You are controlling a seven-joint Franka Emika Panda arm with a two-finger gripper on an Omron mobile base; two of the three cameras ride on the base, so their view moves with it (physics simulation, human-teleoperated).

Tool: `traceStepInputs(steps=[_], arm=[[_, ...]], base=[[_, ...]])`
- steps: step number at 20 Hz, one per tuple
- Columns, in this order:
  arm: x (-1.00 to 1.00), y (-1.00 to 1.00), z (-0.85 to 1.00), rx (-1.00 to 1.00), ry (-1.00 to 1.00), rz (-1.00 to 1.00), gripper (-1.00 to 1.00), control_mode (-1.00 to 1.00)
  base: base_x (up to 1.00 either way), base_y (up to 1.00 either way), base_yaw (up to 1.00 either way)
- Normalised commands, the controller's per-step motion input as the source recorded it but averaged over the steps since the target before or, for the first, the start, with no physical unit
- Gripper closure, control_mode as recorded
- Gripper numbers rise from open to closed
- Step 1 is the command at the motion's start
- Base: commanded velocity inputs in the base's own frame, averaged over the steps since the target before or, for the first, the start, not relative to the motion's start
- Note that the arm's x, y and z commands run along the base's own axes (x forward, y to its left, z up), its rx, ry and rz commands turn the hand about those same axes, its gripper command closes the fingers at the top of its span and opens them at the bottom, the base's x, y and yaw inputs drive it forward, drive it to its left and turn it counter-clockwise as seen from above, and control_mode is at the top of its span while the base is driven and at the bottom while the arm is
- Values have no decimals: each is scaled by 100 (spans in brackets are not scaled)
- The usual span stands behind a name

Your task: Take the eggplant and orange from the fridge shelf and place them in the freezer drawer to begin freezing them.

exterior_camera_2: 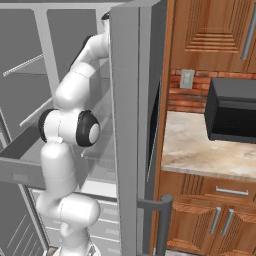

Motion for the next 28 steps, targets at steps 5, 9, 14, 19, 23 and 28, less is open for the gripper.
traceStepInputs(steps=[5,9,14,19,23,28], arm=[[-25,0,-15,-2,-12,0,100,-100],[-64,0,-7,0,-19,0,100,-100],[-79,3,-1,0,-21,2,100,-100],[-99,22,-2,0,-21,5,100,-100],[-100,53,6,0,-22,0,100,-100],[-100,68,22,0,-14,4,100,-100]], base=[[0,0,0],[0,0,0],[0,0,0],[0,0,0],[0,0,0],[0,0,0]])
